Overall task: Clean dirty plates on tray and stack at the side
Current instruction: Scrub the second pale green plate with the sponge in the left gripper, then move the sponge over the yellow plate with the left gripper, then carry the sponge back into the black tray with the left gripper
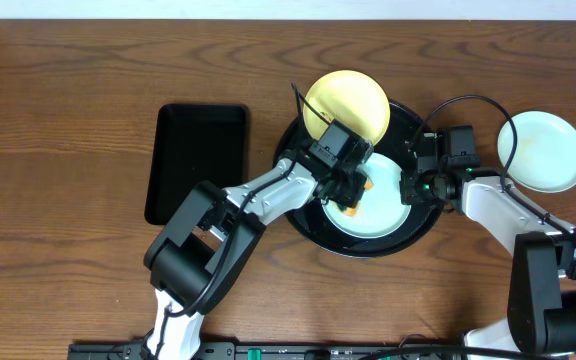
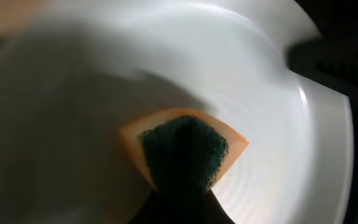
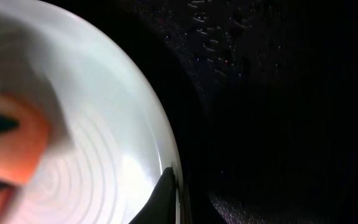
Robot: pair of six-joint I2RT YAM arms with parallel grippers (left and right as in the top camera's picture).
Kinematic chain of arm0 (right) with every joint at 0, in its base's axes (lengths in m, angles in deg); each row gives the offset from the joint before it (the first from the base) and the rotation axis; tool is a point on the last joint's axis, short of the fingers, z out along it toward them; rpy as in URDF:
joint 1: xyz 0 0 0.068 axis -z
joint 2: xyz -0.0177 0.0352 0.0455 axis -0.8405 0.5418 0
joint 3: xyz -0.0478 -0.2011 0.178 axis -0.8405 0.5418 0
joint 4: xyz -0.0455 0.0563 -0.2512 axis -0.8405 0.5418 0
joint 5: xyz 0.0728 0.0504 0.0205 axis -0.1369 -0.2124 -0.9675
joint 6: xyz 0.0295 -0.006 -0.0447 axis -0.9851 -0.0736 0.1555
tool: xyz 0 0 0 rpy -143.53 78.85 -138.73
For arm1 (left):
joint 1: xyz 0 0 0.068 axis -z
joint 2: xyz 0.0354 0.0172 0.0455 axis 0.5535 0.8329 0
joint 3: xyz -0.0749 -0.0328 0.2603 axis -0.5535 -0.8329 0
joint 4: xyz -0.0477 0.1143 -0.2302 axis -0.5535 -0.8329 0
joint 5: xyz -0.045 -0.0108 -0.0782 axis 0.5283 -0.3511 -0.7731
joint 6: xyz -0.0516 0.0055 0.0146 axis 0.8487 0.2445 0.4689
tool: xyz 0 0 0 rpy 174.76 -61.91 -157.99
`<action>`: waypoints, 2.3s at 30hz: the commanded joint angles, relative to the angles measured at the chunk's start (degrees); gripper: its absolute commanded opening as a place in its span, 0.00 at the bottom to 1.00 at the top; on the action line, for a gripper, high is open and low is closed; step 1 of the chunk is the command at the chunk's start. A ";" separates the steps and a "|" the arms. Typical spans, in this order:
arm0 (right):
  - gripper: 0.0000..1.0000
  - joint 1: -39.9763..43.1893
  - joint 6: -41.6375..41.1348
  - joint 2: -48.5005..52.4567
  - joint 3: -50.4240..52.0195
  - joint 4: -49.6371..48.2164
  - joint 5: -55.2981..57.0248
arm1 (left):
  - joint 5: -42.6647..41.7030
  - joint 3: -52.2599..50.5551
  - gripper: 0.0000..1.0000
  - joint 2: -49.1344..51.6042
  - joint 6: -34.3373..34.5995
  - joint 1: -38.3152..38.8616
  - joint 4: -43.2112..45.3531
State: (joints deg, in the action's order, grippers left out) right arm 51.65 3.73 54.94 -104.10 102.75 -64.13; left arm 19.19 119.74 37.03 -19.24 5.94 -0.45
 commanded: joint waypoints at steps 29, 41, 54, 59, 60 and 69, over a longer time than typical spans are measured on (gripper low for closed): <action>0.01 -0.55 0.20 1.40 0.98 1.31 1.16 | -27.85 10.10 0.07 -15.80 11.06 -15.72 -10.73; 0.01 -0.55 0.17 1.40 0.98 1.36 1.14 | -28.65 7.48 0.07 -14.60 10.45 -10.01 -11.58; 0.05 -0.55 0.17 1.40 0.98 1.33 1.16 | -18.14 7.48 0.07 -14.78 0.07 -35.82 -26.03; 0.12 -0.55 0.17 1.40 0.98 1.33 1.16 | 9.77 6.27 0.07 -14.67 0.00 -41.16 -30.47; 0.15 -0.55 0.17 1.40 0.98 1.33 1.14 | 13.73 5.22 0.08 -14.67 0.02 -41.13 -30.14; 0.27 -0.55 0.17 1.40 1.05 2.03 1.14 | 17.84 -4.96 0.11 -14.56 0.02 -41.13 -19.76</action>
State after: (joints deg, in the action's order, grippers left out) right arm 51.41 3.95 55.00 -104.08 103.80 -65.37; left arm 33.75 116.97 21.88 -18.33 -35.32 -22.14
